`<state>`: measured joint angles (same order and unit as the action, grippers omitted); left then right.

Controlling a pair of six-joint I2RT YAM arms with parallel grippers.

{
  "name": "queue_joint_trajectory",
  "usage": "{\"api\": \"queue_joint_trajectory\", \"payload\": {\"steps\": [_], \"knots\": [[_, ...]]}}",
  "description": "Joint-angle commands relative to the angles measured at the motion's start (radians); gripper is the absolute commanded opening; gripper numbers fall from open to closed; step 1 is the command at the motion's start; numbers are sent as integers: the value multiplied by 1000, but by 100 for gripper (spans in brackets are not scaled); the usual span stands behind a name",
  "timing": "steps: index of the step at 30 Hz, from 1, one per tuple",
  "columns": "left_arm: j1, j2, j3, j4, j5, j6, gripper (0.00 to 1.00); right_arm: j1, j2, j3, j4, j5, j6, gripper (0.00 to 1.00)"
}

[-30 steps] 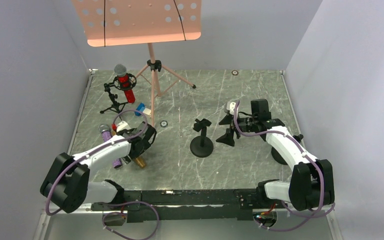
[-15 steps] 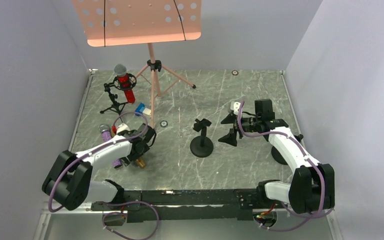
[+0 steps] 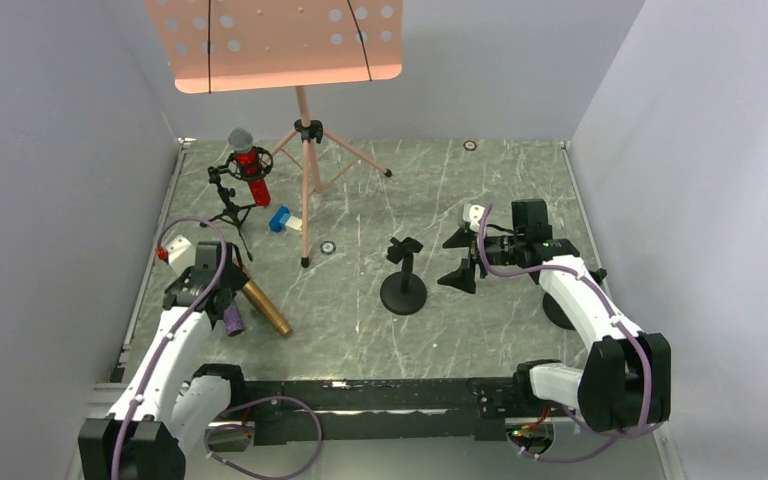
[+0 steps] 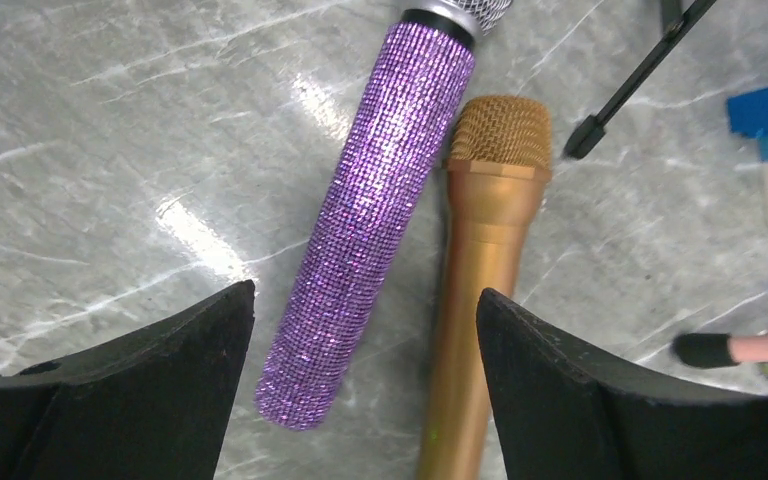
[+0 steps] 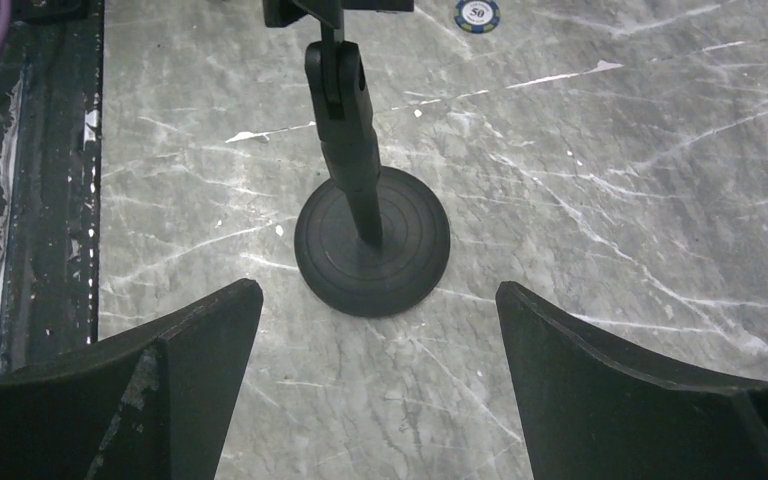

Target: Attach the microphones to the stand

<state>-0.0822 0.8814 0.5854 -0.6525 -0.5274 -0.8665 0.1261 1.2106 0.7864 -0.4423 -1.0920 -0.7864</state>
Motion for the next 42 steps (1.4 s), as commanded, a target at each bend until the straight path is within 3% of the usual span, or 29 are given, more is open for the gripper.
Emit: {"api": "queue_joint_trajectory", "payload": {"steps": [1,5,10,16,21,23,27,30,36,42], "knots": [[60,6,4,44,89,142,85,-5,-31,38,-4,-58,-41,93],[118,106,39,26,112,160,81,-8,-41,40,-16,-68,-50,93],[187,256,55,55,187,184,69,-14,-64,42,-29,-78,-59,93],[216,309,34,106,272,199,62,-45,-104,36,-38,-115,-65,94],[246,342,42,110,288,212,38,-60,-107,46,-75,-149,-93,94],[260,336,41,111,287,216,34,-66,-114,49,-90,-161,-107,94],[268,281,42,111,275,262,12,-81,-128,51,-106,-184,-121,94],[267,189,38,89,242,282,2,-91,-131,54,-122,-196,-134,94],[268,-86,27,35,195,333,0,-97,-128,59,-148,-216,-162,95],[268,-263,-11,52,336,340,0,-98,-121,62,-162,-221,-177,95]]}}
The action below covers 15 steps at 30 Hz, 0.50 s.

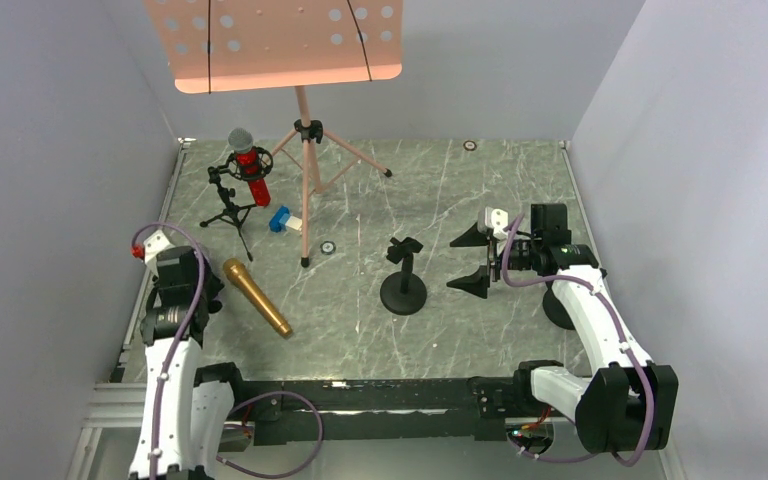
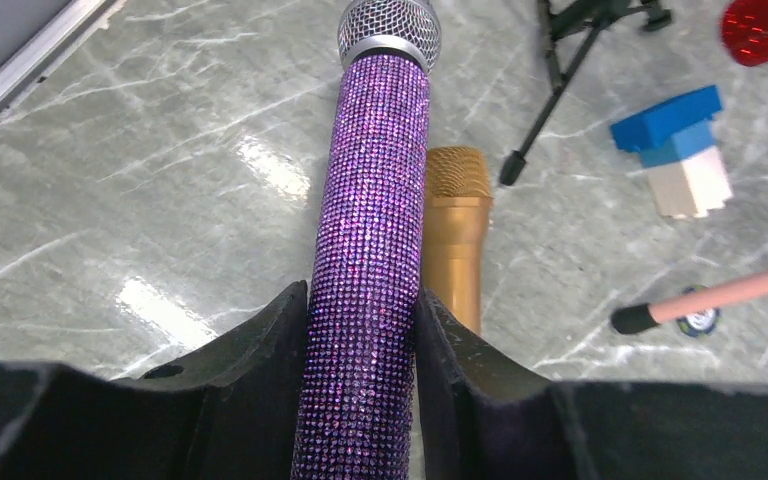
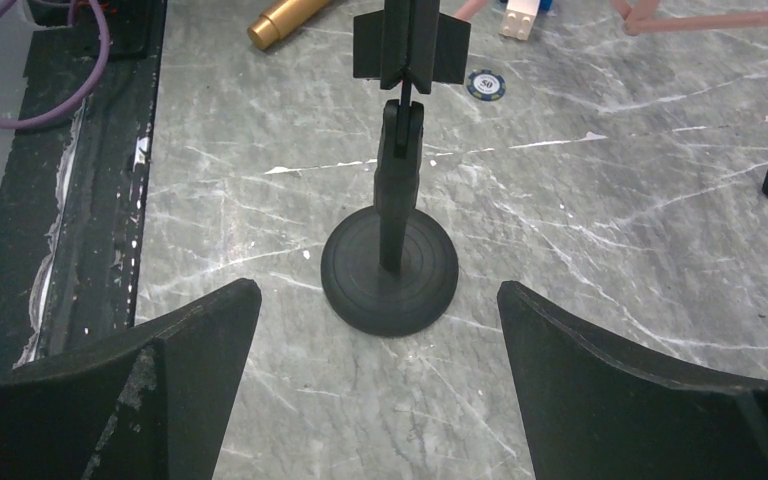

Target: Attach the microphones to the stand

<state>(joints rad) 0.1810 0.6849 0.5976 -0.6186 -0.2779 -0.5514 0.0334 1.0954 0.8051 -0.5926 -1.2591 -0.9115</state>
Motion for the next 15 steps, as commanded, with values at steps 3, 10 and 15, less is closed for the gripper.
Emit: {"api": "queue_joint_trajectory", "payload": {"steps": [3,10,15], "knots": [[4,-80,-45,35,174,-8,0,-7,-5,42,-8,-50,-50,95],[5,-26,-127,87,269,-88,0,-7,0,40,-9,-48,-53,95],[3,-56,-116,73,262,-89,0,-9,3,40,-11,-46,-57,95]]}}
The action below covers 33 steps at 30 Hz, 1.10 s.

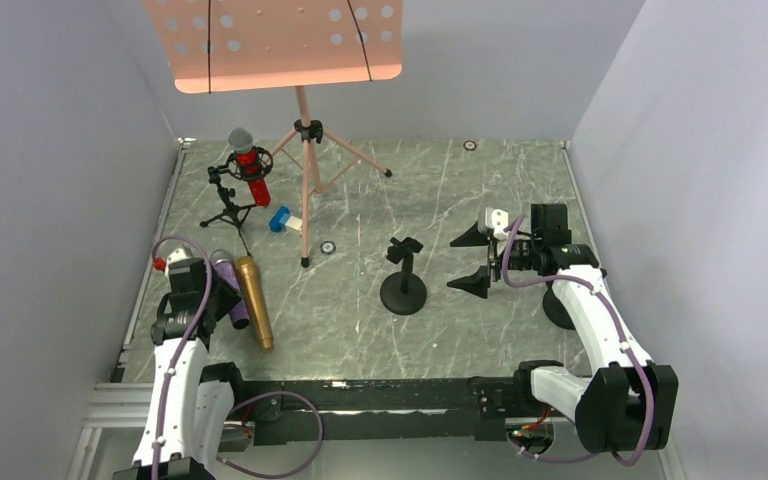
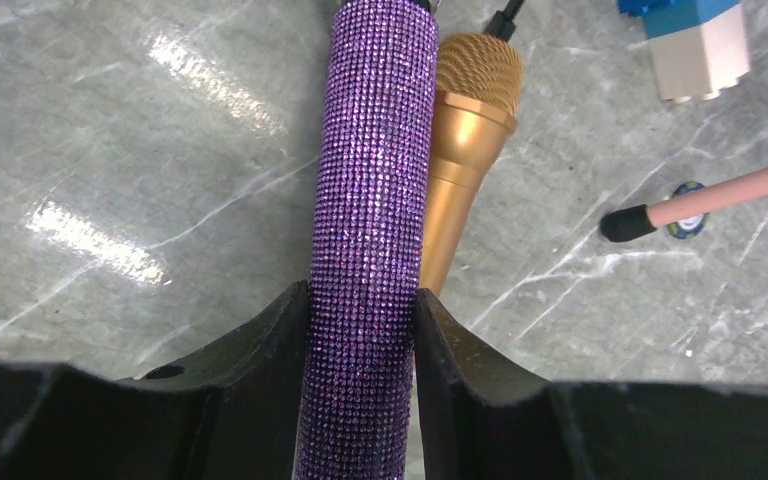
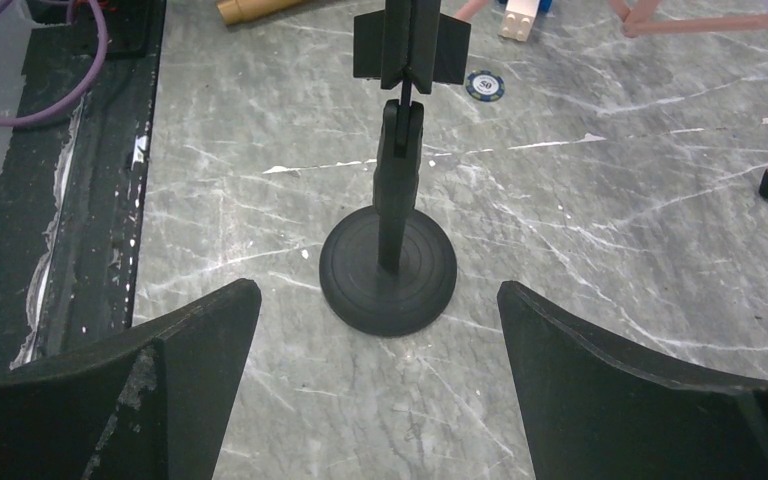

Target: Attach the microphones to the stand

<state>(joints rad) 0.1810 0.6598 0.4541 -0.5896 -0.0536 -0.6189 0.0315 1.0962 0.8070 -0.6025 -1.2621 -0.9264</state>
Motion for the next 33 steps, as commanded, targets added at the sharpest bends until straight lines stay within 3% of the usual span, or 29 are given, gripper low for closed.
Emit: {"api": "queue_joint_trajectory", "payload": {"steps": [1,15,19,22,24,30,33], "knots": [[3,-31,31,35,35,-18,0,-6,4,39,-4,-46,-46,95],[3,214,-80,213,64,-70,1,-7,19,48,-45,-53,-89,95],[3,305,-85,244,57,-42,14,-6,27,55,-66,-56,-109,95],[2,358,-73,245,57,-38,46,-6,32,60,-83,-58,-125,95],[-1,393,-54,239,33,-39,57,-5,33,63,-90,-60,-130,95],[-50,572,72,90,-118,-93,57,-8,26,61,-91,-62,-135,95],[-86,671,126,43,-155,-106,50,-8,22,61,-94,-63,-139,96]]}}
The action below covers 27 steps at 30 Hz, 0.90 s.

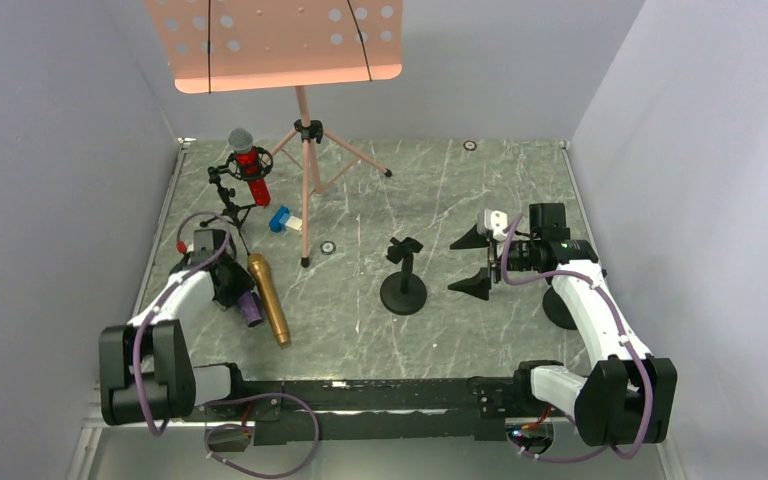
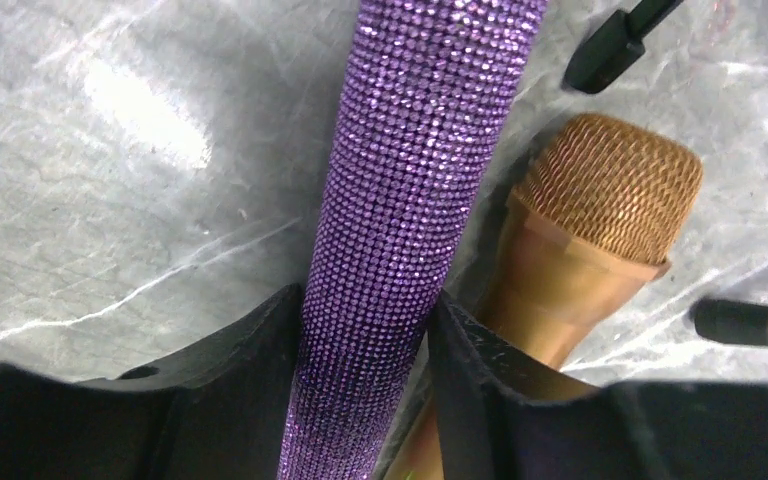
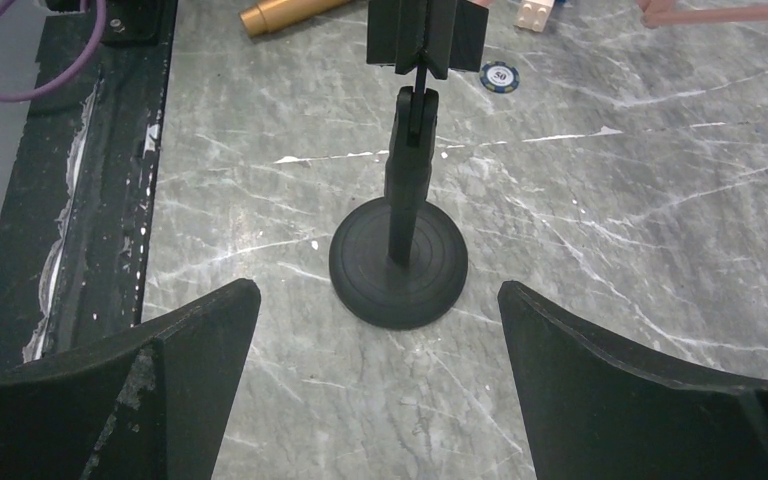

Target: Attach the microphones to the stand

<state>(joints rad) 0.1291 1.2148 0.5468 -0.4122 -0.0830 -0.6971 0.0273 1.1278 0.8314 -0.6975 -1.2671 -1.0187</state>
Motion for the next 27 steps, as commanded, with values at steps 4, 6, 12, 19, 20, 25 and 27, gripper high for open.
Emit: {"api": "queue_joint_trajectory", "payload": {"steps": [4,6,12,19,20,25,27], "knots": [[-63,91,58,-144,-138,-17,15,-10,-18,34,2,-58,-47,96],[-68,26,70,-166,-159,-6,8,-13,-20,33,4,-59,-47,96],[-104,-305,154,-279,-265,143,1,-13,-10,38,-17,-69,-69,97],[-108,-669,128,-138,143,350,0,-13,12,57,-86,-77,-135,97],[-109,-702,117,-83,264,365,0,-14,14,61,-97,-77,-145,97],[-123,-860,38,153,587,367,0,-21,12,96,-179,-80,-199,99],[-123,-929,-4,239,651,356,0,-21,8,118,-215,-82,-212,100]]}}
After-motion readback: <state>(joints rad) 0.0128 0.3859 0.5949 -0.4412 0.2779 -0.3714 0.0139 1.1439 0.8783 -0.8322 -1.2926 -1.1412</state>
